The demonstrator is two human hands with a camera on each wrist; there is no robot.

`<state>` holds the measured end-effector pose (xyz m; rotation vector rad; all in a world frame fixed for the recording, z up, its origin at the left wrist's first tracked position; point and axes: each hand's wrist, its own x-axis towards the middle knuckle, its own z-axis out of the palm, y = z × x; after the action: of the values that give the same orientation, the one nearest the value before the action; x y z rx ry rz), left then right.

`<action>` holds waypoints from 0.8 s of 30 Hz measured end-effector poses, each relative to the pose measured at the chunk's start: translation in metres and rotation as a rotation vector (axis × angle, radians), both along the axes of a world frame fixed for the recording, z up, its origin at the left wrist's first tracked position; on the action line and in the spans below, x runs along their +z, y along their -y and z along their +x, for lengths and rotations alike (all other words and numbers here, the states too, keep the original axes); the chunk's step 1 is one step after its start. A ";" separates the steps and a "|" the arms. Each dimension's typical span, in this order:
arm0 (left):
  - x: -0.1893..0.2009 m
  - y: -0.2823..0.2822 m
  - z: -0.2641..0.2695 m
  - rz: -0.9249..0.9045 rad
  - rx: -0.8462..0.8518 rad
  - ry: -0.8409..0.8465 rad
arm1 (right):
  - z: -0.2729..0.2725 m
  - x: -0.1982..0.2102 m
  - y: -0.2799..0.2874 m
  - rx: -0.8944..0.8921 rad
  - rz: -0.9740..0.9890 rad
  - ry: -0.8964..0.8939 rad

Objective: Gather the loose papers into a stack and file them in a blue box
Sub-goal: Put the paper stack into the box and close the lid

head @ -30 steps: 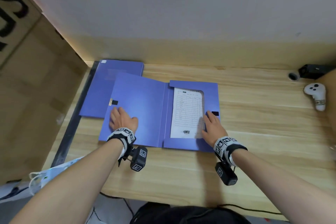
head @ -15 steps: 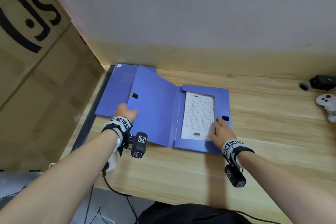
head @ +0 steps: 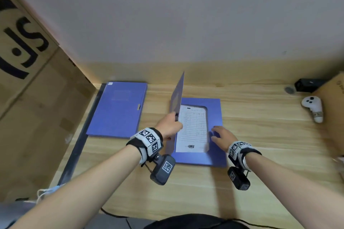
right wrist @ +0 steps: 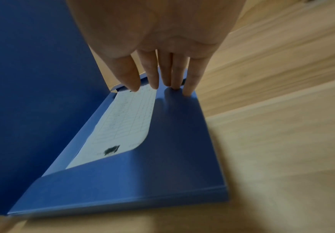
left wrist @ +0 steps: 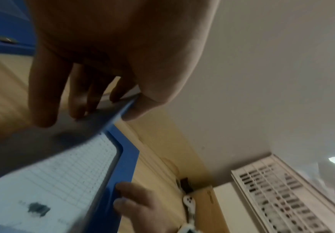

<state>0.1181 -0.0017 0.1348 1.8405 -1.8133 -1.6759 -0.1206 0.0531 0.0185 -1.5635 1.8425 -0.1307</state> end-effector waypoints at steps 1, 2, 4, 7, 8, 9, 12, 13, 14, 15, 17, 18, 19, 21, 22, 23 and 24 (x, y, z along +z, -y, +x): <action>-0.003 -0.001 -0.010 -0.037 -0.022 0.032 | -0.006 0.000 0.000 -0.031 -0.009 0.023; -0.006 -0.003 -0.020 -0.064 -0.037 0.072 | -0.012 0.000 0.000 -0.059 -0.017 0.053; -0.013 -0.007 -0.038 -0.104 -0.062 0.145 | -0.021 0.000 0.000 -0.118 -0.046 0.144; -0.032 -0.005 -0.058 -0.142 -0.106 0.219 | -0.027 0.001 0.002 -0.251 -0.074 0.344; -0.037 -0.003 -0.061 -0.134 -0.114 0.238 | -0.029 0.002 0.003 -0.303 -0.077 0.407; -0.044 -0.001 -0.063 -0.137 -0.118 0.252 | -0.031 0.002 0.003 -0.343 -0.082 0.440; -0.067 0.007 -0.059 -0.135 -0.094 0.324 | -0.037 0.000 0.003 -0.310 -0.084 0.324; -0.075 0.009 -0.054 -0.128 -0.069 0.347 | -0.038 -0.002 0.003 -0.284 -0.081 0.267; -0.082 0.009 -0.050 -0.121 -0.042 0.375 | -0.039 -0.005 0.003 -0.274 -0.065 0.220; -0.091 0.010 -0.044 -0.119 -0.014 0.410 | -0.041 -0.012 0.004 -0.275 -0.040 0.183; -0.112 0.008 -0.033 -0.103 0.043 0.454 | -0.043 -0.024 0.003 -0.294 0.013 0.126; -0.119 0.006 -0.029 -0.077 0.066 0.455 | -0.045 -0.030 0.003 -0.303 0.035 0.094; -0.128 0.004 -0.026 -0.057 0.087 0.443 | -0.046 -0.034 0.003 -0.309 0.055 0.050; -0.139 0.000 -0.025 -0.039 0.112 0.444 | -0.049 -0.039 0.003 -0.298 0.106 -0.047; -0.144 -0.001 -0.025 -0.050 0.120 0.457 | -0.050 -0.041 0.004 -0.291 0.135 -0.092; -0.149 -0.001 -0.025 -0.073 0.122 0.468 | -0.052 -0.044 0.005 -0.283 0.162 -0.128; -0.151 0.000 -0.026 -0.087 0.124 0.481 | -0.053 -0.045 0.006 -0.275 0.187 -0.148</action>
<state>0.0924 -0.0015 -0.0163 2.4118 -1.8316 -1.1607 -0.1739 0.0469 -0.0269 -1.2160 2.1142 0.0329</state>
